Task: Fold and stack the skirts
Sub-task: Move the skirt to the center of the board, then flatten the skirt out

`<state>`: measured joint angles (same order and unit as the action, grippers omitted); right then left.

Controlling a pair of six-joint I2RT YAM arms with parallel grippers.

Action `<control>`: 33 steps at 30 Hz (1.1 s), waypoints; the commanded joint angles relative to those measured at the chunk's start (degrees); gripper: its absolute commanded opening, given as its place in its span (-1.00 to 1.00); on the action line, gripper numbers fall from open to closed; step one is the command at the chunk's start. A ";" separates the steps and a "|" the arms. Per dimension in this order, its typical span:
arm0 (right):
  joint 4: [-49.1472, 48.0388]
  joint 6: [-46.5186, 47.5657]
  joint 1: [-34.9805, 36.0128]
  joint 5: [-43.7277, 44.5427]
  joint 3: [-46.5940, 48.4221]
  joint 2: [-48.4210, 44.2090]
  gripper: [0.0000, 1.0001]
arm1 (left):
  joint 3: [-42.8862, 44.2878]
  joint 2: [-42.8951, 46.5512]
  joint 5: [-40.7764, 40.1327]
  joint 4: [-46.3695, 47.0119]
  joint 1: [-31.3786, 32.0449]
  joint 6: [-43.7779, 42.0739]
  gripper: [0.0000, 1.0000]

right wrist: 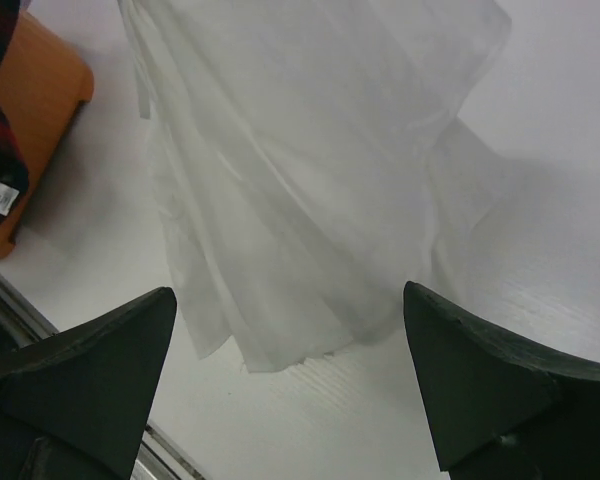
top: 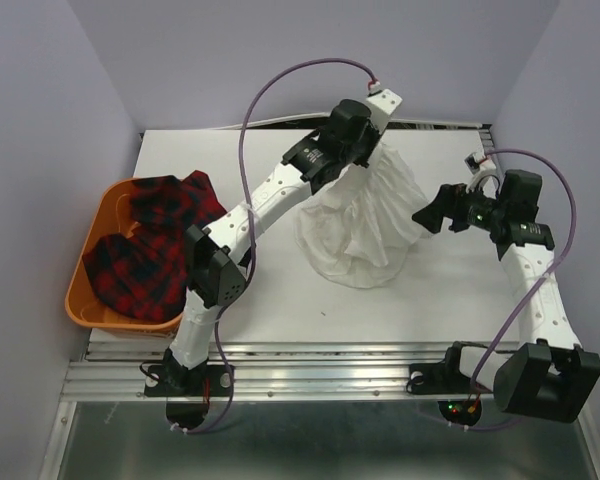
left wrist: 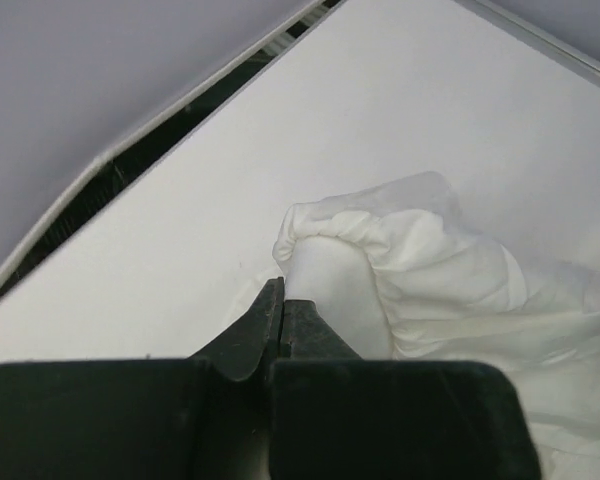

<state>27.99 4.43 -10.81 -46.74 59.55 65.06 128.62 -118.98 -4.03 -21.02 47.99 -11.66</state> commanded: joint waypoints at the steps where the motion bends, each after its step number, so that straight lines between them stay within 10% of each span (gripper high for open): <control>1: -11.63 -9.78 0.44 5.60 -3.21 -2.48 1.00 | 4.19 0.41 -9.32 -1.58 -5.35 18.31 -1.00; 6: -12.69 -12.68 1.57 8.42 -0.40 1.12 0.96 | 10.08 -2.40 -18.96 -4.21 -10.54 26.77 -1.00; 12: -21.30 -19.19 13.14 17.28 -1.81 6.30 0.75 | -2.04 1.81 -25.41 -6.05 -12.47 36.08 -1.00; 23: -29.81 -13.48 38.55 25.63 3.72 25.37 0.64 | -18.75 4.46 -15.66 -6.15 -21.70 40.93 -1.00; 33: -37.65 -9.00 45.88 35.92 11.91 44.35 0.73 | -19.46 1.38 -3.27 -6.05 -27.51 36.80 -1.00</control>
<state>-3.86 -8.08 35.03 -18.17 66.76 105.21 109.30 -118.76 -11.77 -27.90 20.08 27.22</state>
